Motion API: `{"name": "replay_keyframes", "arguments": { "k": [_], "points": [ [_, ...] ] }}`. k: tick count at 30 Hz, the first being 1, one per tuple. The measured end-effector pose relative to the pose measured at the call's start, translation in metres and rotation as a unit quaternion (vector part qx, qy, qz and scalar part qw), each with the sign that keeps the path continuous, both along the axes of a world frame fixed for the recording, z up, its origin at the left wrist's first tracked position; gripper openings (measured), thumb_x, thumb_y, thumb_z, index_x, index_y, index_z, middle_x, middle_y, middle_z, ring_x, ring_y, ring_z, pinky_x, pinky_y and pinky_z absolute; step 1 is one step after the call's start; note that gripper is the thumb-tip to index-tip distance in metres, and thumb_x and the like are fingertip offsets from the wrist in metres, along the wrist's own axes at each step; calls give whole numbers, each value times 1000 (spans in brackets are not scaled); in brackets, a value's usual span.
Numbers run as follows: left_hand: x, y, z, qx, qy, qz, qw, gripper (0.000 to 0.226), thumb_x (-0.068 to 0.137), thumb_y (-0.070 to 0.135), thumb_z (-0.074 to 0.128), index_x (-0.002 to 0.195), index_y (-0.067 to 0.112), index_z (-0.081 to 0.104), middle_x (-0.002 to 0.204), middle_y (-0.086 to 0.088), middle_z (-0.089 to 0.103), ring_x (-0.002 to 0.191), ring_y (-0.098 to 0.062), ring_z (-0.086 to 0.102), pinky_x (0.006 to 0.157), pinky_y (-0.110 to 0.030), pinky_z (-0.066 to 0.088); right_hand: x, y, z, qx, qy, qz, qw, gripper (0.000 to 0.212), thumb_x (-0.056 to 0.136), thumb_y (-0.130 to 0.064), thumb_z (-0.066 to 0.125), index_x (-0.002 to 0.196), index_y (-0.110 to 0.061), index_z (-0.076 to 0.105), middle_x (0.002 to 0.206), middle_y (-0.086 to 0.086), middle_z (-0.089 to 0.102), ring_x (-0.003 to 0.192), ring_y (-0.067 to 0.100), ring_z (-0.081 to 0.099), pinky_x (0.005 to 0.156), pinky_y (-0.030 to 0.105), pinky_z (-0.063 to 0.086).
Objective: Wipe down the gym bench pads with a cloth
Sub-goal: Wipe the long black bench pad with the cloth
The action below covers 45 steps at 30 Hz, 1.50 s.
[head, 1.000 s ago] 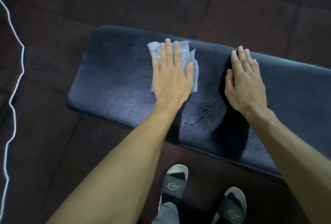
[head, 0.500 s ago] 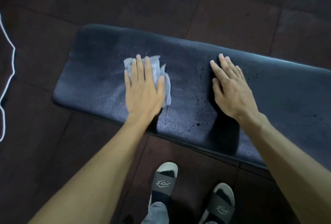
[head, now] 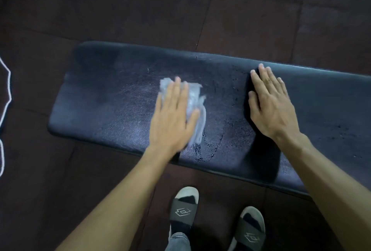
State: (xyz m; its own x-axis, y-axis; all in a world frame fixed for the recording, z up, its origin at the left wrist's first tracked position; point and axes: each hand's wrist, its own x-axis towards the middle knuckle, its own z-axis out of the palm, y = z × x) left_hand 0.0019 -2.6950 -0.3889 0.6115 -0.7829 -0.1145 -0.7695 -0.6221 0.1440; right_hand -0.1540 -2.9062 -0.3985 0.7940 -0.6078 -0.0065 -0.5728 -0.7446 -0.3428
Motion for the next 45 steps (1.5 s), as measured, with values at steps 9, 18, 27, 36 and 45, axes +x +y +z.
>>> {"name": "replay_keyframes", "arguments": {
  "k": [9,18,27,36,45],
  "points": [
    [9,-146,-5,-1,-59,-53,997,71,104,49,17,160,6,27,167,-13,29,156,-26,21,127,-52,10,-2,-21,-2,1,-24,-33,999,60,103,-29,29,158,-5,28,169,10,18,157,21,11,128,39,7],
    [-40,-57,0,12,-3,-52,999,72,106,53,19,164,13,5,172,-13,-5,159,-24,-9,129,-48,-1,-25,-35,4,-5,-3,-60,998,60,103,-28,27,158,-3,27,169,12,18,157,23,12,128,40,8],
    [-45,-159,-1,7,-57,-80,995,72,106,49,15,161,3,19,168,-21,20,158,-32,14,129,-49,6,-45,-37,0,-5,3,-35,999,56,107,-23,30,159,-5,24,169,11,16,158,21,10,128,39,5],
    [-79,-16,1,-17,-1,-108,994,71,106,49,29,162,7,18,171,-13,11,159,-24,8,129,-44,9,-42,-16,-2,-17,-5,-27,999,58,106,-29,25,160,-7,24,169,11,16,158,23,9,128,40,6],
    [-21,-85,-4,-16,-66,108,992,74,103,48,20,161,2,19,168,-23,17,157,-35,16,127,-51,13,-44,-19,-6,-30,-11,-28,999,59,106,-30,25,160,-9,23,170,9,16,158,21,9,128,39,5]
  ]
}}
